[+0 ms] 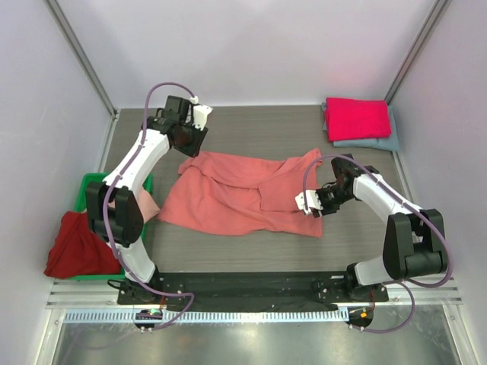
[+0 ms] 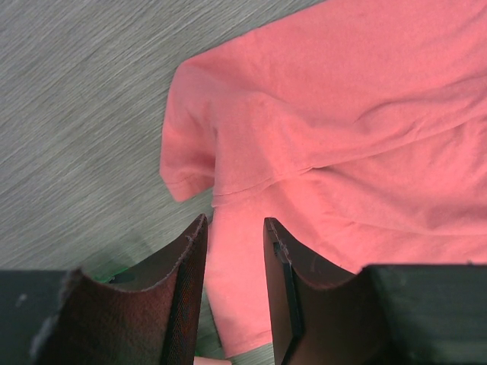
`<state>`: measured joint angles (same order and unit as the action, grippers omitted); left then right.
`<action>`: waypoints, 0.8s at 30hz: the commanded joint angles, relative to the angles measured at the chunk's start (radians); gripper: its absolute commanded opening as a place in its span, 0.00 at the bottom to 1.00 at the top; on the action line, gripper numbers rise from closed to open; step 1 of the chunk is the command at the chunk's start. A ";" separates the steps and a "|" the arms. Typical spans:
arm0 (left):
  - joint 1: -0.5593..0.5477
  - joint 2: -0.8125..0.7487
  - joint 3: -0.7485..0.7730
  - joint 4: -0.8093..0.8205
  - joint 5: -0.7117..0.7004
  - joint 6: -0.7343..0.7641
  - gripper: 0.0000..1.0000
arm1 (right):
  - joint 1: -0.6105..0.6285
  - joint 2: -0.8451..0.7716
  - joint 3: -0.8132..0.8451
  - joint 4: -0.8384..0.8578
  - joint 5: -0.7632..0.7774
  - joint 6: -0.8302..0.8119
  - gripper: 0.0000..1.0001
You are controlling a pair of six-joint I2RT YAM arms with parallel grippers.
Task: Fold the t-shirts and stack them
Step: Flatten the tshirt out
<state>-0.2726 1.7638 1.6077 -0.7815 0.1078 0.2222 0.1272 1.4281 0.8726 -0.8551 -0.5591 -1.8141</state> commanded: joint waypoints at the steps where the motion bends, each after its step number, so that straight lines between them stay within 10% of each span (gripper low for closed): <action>1: -0.002 0.014 0.014 0.022 -0.010 0.016 0.37 | 0.006 0.009 0.036 0.022 0.004 -0.030 0.40; 18: -0.008 0.056 0.043 0.027 -0.011 0.009 0.37 | 0.020 0.069 0.031 0.085 0.041 0.010 0.35; 24: -0.014 0.060 0.050 0.027 -0.016 0.011 0.37 | 0.022 0.066 0.057 0.084 0.048 0.041 0.10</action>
<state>-0.2813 1.8202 1.6157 -0.7761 0.1001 0.2214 0.1432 1.5055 0.8799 -0.7811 -0.5068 -1.7916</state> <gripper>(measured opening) 0.369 0.135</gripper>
